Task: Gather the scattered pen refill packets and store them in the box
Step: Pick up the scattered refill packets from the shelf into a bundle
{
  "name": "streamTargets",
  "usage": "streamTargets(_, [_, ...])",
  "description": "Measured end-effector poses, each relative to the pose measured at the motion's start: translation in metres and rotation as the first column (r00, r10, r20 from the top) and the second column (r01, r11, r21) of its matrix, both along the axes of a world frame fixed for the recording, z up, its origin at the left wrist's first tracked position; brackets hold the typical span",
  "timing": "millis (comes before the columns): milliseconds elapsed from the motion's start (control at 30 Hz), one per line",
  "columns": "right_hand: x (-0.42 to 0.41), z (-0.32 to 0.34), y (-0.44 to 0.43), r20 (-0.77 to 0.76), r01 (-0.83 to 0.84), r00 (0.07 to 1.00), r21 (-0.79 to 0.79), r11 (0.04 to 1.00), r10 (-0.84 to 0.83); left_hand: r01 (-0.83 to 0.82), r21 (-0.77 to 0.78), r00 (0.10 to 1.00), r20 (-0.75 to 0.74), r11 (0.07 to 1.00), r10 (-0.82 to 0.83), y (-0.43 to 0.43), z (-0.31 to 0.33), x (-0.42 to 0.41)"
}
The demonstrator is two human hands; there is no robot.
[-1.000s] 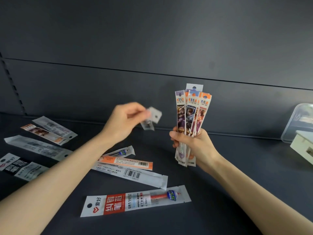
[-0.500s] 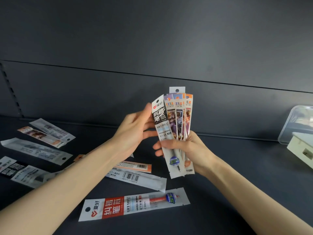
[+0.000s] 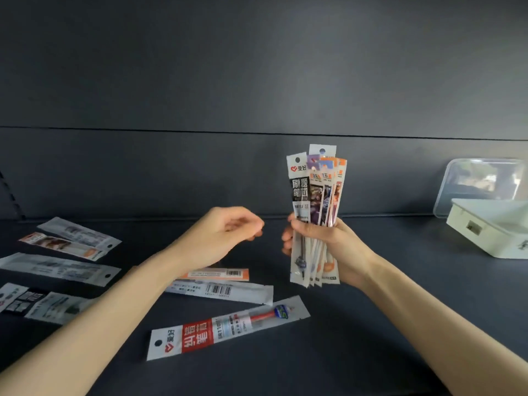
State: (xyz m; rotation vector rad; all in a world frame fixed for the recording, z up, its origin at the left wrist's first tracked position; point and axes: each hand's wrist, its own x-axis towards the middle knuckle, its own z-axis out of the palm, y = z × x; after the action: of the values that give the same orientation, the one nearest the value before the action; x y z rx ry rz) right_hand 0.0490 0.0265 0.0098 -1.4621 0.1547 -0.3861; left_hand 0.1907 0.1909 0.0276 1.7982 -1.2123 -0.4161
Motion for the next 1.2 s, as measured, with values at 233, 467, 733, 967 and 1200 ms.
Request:
streamTargets(233, [-0.034,-0.010,0.018,0.047,0.019,0.999,-0.036,0.999,-0.018,-0.078,0.199,0.931,0.366,0.977,0.000,0.062,-0.032,-0.036])
streamTargets(467, [-0.058,-0.016,0.031,0.020,0.125,0.992,-0.175,0.977,-0.123,-0.197,0.191,0.906,0.410,0.962,0.105,0.070,-0.054,-0.064])
streamTargets(733, [-0.063,-0.015,0.037,-0.062,0.125,0.987,-0.268,0.955,-0.146,-0.218,0.130,0.899,0.412,0.967,0.147,0.062,-0.052,-0.071])
streamTargets(967, [-0.062,-0.013,0.036,-0.060,0.046,0.996,-0.191,0.981,-0.059,-0.156,0.205,0.874,0.485,0.966,0.038,0.066,-0.051,-0.066])
streamTargets(1200, [-0.066,-0.009,0.039,-0.155,0.008,0.986,-0.343,0.939,-0.065,-0.173,0.124,0.720,0.693,0.977,0.039,0.066,-0.046,-0.066])
